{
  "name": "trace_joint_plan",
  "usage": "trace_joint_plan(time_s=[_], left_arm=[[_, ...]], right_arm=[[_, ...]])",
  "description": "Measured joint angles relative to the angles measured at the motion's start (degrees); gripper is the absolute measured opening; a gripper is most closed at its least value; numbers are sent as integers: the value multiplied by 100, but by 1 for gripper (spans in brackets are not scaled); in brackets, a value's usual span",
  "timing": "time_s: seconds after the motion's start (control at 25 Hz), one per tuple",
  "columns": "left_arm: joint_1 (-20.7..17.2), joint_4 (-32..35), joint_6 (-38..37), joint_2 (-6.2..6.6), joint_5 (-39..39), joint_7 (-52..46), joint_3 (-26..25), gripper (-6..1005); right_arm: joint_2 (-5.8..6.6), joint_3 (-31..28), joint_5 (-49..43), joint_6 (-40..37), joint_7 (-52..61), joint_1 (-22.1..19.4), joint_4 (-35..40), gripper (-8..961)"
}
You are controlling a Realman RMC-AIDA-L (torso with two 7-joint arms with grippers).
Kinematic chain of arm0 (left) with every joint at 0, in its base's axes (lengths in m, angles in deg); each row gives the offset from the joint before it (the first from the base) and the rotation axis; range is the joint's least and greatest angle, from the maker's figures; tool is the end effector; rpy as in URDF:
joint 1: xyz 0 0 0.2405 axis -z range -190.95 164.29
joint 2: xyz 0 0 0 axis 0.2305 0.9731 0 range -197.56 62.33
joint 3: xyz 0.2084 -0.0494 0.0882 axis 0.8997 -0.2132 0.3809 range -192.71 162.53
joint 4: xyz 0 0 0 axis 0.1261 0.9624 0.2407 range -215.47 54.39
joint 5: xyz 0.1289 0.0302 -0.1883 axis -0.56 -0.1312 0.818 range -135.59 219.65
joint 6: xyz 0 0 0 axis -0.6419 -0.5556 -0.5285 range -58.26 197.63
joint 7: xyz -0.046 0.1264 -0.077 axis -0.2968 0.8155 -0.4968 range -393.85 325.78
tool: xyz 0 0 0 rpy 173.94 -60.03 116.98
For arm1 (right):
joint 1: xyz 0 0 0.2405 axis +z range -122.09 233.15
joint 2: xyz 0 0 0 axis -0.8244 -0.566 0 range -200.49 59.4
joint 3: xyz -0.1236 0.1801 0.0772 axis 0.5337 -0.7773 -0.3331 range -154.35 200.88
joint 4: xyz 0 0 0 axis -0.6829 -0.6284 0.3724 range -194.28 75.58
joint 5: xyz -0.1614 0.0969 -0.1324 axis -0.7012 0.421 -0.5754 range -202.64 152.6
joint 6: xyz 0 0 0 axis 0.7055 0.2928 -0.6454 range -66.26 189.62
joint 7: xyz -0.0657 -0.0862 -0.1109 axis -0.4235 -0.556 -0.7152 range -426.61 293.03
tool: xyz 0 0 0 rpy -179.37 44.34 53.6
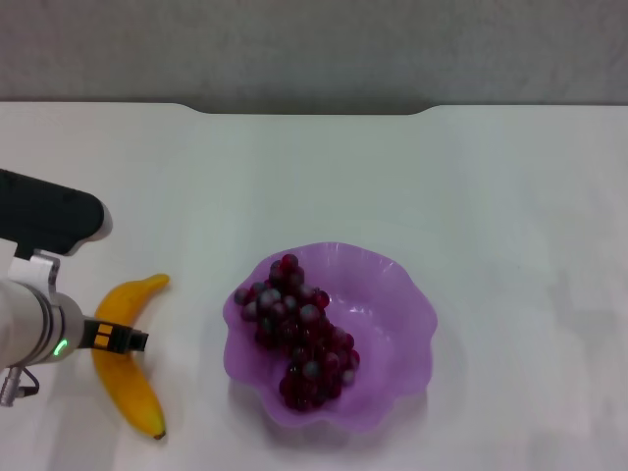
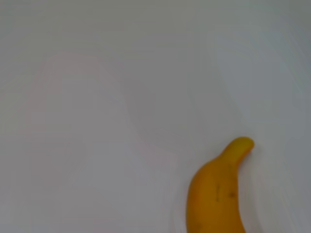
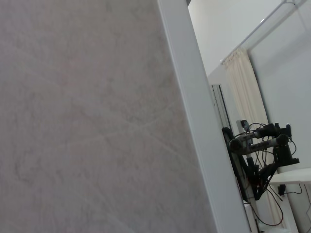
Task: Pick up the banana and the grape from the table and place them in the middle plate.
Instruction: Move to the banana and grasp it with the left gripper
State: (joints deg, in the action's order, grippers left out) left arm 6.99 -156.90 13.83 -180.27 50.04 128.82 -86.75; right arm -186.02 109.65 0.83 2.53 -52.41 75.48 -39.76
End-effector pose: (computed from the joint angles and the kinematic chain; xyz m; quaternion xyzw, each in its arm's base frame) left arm -0.2446 0.3661 -0.0215 -0.7618 -0.4475 0.1459 0.4451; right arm 0.3665 0.3592 0.0972 -0.5176 0.2933 0.3472 0.7249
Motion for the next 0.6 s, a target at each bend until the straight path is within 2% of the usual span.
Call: trace_joint_plan(time_s=[0.2,0.36,0.6], left_arm=[[50,143,51,-67,-51,0,4,884],[59,169,79,-68,-66,0,18,876],[108,232,81,-39,-68,0,-6,745]], right_arm=[[-9,3,13,0,-2,-6,0,877],[-10,16,27,0,2,-8,0,877],[-10,19,34,-1,6,-18,0,877]])
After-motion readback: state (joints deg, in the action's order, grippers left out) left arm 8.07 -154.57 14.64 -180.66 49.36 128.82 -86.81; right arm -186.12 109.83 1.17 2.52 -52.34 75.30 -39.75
